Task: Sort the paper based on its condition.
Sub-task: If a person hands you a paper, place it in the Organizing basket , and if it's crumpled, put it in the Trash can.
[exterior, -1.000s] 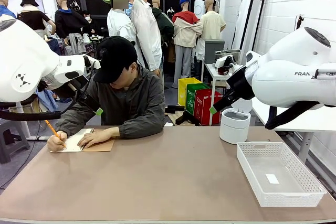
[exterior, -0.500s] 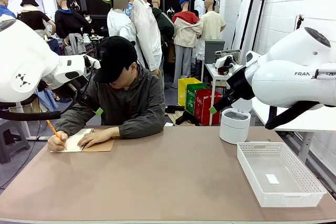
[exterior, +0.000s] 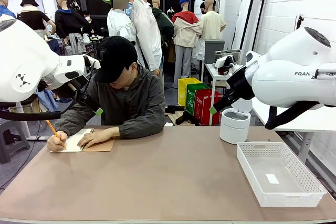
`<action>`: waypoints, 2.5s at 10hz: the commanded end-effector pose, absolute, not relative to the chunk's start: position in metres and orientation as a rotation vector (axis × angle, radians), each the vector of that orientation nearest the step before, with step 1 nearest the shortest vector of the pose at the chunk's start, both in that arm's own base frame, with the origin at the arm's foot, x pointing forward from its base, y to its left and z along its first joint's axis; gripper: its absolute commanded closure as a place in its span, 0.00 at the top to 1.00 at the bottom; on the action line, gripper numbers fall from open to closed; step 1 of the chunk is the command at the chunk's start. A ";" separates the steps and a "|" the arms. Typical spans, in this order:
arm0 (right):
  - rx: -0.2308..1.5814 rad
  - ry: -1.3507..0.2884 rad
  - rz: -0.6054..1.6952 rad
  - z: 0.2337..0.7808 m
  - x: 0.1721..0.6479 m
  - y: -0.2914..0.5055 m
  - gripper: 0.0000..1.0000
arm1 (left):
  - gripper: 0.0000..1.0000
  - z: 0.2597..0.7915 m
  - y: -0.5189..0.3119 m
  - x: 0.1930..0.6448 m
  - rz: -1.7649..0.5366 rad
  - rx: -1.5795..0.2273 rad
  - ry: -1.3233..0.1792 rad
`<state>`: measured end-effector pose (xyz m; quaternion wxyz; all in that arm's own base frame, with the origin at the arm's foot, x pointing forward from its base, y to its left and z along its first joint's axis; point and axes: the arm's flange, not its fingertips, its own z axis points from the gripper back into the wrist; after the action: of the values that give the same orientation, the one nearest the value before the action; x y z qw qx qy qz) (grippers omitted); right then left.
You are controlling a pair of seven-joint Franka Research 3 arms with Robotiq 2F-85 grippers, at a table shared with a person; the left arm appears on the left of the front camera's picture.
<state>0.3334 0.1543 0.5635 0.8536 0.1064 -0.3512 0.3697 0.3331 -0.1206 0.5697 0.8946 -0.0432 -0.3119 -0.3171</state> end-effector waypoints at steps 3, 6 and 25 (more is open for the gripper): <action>0.229 -0.738 0.779 0.564 0.334 0.154 1.00 | 1.00 0.570 -0.120 0.333 -0.657 -0.085 -0.645; 0.229 -0.738 0.779 0.564 0.334 0.154 1.00 | 1.00 0.570 -0.120 0.333 -0.657 -0.085 -0.645; 0.229 -0.738 0.779 0.564 0.334 0.154 1.00 | 1.00 0.570 -0.120 0.333 -0.657 -0.085 -0.645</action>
<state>0.3334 0.1543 0.5635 0.8536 0.1064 -0.3512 0.3697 0.3331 -0.1206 0.5697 0.8946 -0.0432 -0.3119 -0.3171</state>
